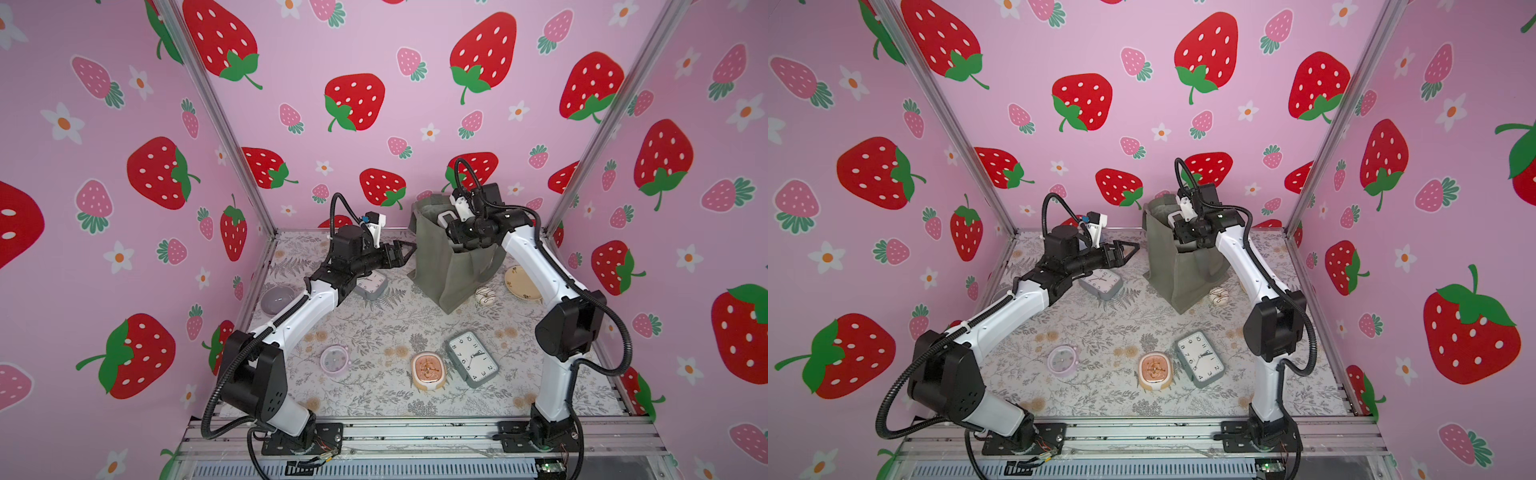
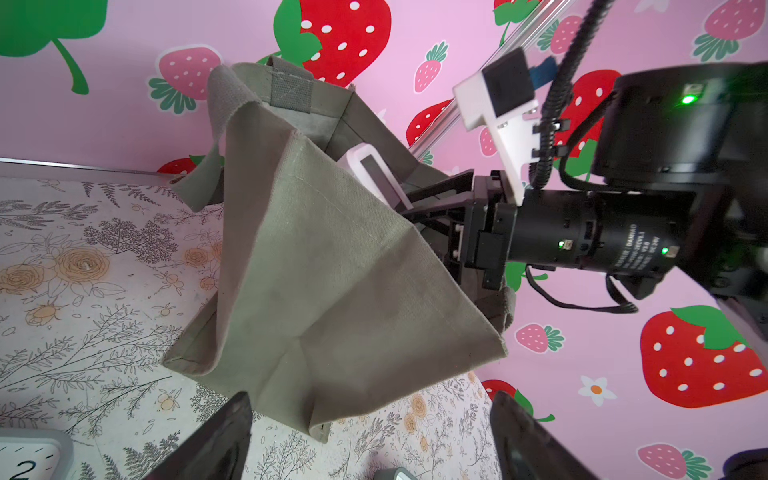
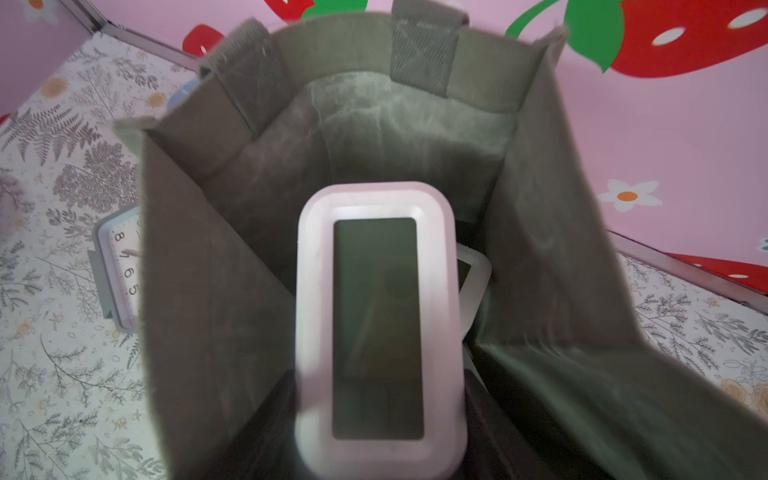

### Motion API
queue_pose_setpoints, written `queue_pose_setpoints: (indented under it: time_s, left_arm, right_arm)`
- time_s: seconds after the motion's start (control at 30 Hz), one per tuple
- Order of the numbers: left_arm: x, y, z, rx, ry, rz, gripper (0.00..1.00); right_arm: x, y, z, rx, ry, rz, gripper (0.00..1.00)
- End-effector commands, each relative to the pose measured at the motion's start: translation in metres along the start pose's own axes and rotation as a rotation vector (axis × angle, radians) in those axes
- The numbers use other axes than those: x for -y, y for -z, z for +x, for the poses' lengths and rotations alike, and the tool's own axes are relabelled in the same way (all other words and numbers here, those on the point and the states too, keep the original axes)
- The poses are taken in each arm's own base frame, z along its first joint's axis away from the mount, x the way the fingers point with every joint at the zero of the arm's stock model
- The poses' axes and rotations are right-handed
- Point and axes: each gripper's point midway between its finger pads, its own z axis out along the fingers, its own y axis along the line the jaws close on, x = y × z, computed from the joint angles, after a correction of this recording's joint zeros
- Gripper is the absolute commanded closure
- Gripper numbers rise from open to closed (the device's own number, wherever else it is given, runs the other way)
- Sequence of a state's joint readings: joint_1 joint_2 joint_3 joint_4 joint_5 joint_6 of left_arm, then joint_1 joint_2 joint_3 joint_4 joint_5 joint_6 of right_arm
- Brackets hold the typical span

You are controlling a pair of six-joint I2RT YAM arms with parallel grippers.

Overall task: Put the alarm clock into the canvas bag
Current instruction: Place the alarm at the canvas bag.

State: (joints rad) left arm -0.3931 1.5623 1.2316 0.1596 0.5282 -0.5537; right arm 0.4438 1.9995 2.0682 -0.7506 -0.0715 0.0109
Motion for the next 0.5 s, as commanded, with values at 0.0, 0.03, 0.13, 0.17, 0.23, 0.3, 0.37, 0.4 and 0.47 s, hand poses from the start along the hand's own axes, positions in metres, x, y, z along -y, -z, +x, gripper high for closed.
queue_pose_setpoints:
  time_s: [0.0,0.03,0.13,0.17,0.23,0.3,0.37,0.4,0.47]
  left_arm:
    - [0.019,-0.003,-0.017,0.025,-0.037,0.063,0.1]
    - [0.019,-0.005,-0.016,0.023,-0.035,0.063,0.1]
    - [0.016,-0.008,-0.016,0.018,-0.026,0.061,0.1]
    - [0.015,-0.009,-0.015,0.016,-0.022,0.063,0.1]
    - [0.014,-0.011,-0.014,0.011,-0.015,0.068,0.1]
    - [0.014,-0.012,-0.012,0.005,-0.013,0.073,0.1]
    - [0.014,-0.012,-0.011,0.002,-0.012,0.074,0.1]
    - [0.014,-0.012,-0.011,0.002,-0.011,0.072,0.1]
    - [0.011,-0.01,-0.009,0.0,-0.004,0.053,0.1]
  right_arm:
    - [0.003,-0.006,0.015,-0.076,0.053,0.003,0.51]
    - [0.004,-0.01,0.018,-0.09,0.06,0.004,0.51]
    - [0.004,-0.02,0.027,-0.122,0.076,-0.005,0.51]
    - [0.004,-0.023,0.029,-0.13,0.08,-0.006,0.51]
    - [0.004,-0.029,0.036,-0.154,0.086,-0.008,0.51]
    - [0.007,-0.033,0.038,-0.16,0.082,0.006,0.49]
    - [0.007,-0.035,0.039,-0.155,0.072,0.006,0.41]
    - [0.007,-0.034,0.038,-0.146,0.067,0.006,0.35]
    - [0.007,-0.032,0.034,-0.124,0.057,0.011,0.21]
